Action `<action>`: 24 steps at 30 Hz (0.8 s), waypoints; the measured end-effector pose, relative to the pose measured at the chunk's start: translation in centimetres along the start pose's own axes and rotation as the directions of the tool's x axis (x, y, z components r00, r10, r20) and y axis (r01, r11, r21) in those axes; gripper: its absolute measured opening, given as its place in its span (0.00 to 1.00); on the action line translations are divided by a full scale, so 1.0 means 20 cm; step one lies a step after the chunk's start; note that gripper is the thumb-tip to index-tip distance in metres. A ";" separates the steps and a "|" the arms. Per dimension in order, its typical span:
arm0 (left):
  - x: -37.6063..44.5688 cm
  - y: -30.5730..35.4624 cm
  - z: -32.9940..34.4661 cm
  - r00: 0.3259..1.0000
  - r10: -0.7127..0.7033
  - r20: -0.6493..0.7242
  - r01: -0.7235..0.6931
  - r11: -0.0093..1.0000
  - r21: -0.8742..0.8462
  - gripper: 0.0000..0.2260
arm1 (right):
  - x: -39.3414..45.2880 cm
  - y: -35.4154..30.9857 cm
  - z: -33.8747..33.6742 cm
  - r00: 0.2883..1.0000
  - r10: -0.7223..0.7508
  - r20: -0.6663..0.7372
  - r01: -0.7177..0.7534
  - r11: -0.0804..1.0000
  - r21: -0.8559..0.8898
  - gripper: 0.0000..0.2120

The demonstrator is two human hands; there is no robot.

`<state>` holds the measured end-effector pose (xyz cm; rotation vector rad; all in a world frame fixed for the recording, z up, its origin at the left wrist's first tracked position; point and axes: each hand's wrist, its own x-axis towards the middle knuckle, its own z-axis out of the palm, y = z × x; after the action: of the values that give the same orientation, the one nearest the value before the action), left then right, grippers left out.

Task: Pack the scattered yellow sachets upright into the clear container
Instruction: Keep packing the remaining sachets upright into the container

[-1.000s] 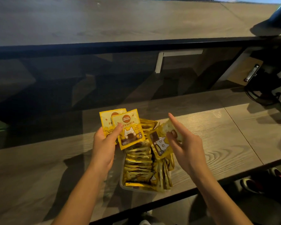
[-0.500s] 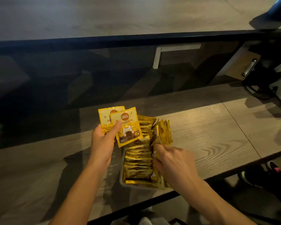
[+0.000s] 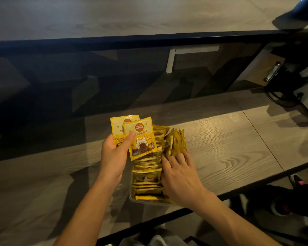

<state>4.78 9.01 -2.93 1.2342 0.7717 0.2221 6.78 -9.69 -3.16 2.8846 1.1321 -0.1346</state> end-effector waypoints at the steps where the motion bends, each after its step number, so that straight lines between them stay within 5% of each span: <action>1: 0.00 0.00 0.00 1.000 0.004 0.001 -0.004 1.000 -0.002 0.08 | 0.00 0.01 -0.01 1.000 0.001 0.007 -0.001 0.999 0.033 0.27; 4: -0.01 0.03 0.00 1.000 0.014 0.010 -0.014 1.000 0.002 0.10 | 0.02 0.05 -0.04 0.989 0.057 -0.133 -0.032 0.983 0.182 0.18; 7: -0.01 0.04 0.00 1.000 0.016 0.016 -0.016 1.000 0.005 0.12 | 0.04 0.07 -0.04 0.987 0.037 -0.154 -0.014 0.989 0.145 0.09; 13: -0.05 0.05 0.01 0.999 0.012 0.032 -0.011 1.000 -0.007 0.11 | 0.04 0.06 -0.02 0.995 0.003 -0.101 0.006 0.996 0.089 0.09; 16: -0.06 0.05 0.02 0.998 -0.004 0.060 0.006 0.999 -0.032 0.11 | 0.03 0.09 -0.04 0.988 0.046 -0.145 -0.007 0.965 0.261 0.13; 19: -0.07 0.05 0.02 0.990 -0.012 0.137 0.020 0.998 -0.052 0.17 | 0.04 0.11 -0.14 0.945 0.308 -0.108 -0.133 0.665 0.735 0.24; 22: -0.08 0.05 0.02 0.959 -0.028 0.281 0.030 1.000 0.000 0.18 | 0.09 0.12 -0.24 0.950 0.266 0.163 -0.225 0.222 0.949 0.33; 24: -0.09 0.05 0.01 0.936 -0.059 0.346 0.047 0.998 0.044 0.20 | 0.12 0.12 -0.28 0.965 0.191 0.178 -0.214 0.192 0.958 0.26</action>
<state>3.88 8.17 -1.31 1.2410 0.5018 -0.0553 10.49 -9.44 2.15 4.0304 0.6860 -1.3800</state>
